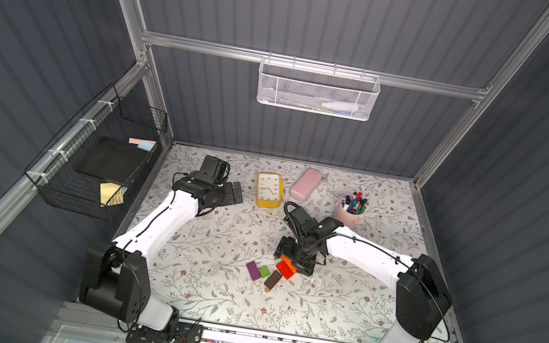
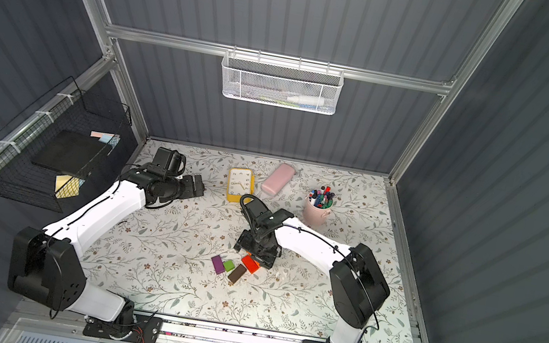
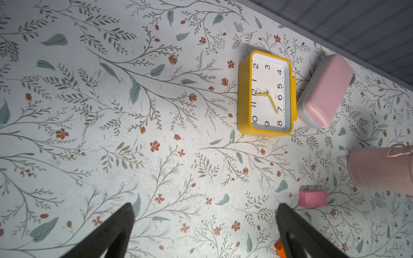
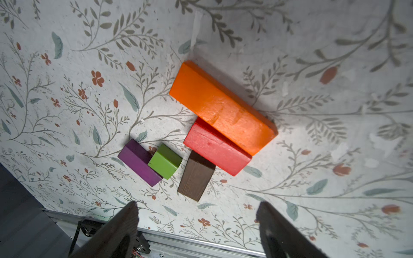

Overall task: Assemble the number 6 with building blocks
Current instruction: Pick up the building block from the center of the board.

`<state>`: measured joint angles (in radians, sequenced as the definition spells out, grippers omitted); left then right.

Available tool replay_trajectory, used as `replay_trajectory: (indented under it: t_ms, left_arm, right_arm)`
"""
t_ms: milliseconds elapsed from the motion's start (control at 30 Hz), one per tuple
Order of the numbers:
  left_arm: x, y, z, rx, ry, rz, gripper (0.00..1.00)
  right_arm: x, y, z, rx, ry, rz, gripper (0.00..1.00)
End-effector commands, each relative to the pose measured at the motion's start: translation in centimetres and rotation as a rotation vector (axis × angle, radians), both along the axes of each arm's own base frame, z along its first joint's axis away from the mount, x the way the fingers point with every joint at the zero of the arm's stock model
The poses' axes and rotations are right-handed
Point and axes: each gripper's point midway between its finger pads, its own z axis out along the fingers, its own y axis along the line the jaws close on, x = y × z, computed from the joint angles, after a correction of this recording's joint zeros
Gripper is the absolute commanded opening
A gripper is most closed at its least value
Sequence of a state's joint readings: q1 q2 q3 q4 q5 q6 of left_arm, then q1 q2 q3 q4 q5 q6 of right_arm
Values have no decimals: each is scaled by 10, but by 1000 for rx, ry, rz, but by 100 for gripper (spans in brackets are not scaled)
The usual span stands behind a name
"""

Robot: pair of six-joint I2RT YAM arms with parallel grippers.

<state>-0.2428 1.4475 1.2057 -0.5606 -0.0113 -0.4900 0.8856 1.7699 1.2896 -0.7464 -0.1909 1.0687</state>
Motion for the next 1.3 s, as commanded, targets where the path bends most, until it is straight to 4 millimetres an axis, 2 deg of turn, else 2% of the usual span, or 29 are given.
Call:
replay_trajectory:
  t_ms: [0, 267, 400, 700, 1267]
  left_arm:
    - [-6, 9, 16, 19, -35, 41, 99]
    - [-2, 6, 19, -10, -60, 51, 99]
    - [-4, 0, 18, -15, -59, 27, 99]
    - [-1, -15, 24, -5, -73, -26, 100]
    - [-3, -19, 24, -4, -74, -40, 99]
  right_arm:
    - [-8, 4, -17, -36, 71, -101, 85]
    - [-9, -2, -36, -148, 71, -172, 85]
    - [-3, -3, -39, -185, 61, -197, 84]
    - [-4, -7, -47, -207, 79, -255, 83]
    - [-7, -14, -62, -249, 89, -269, 80]
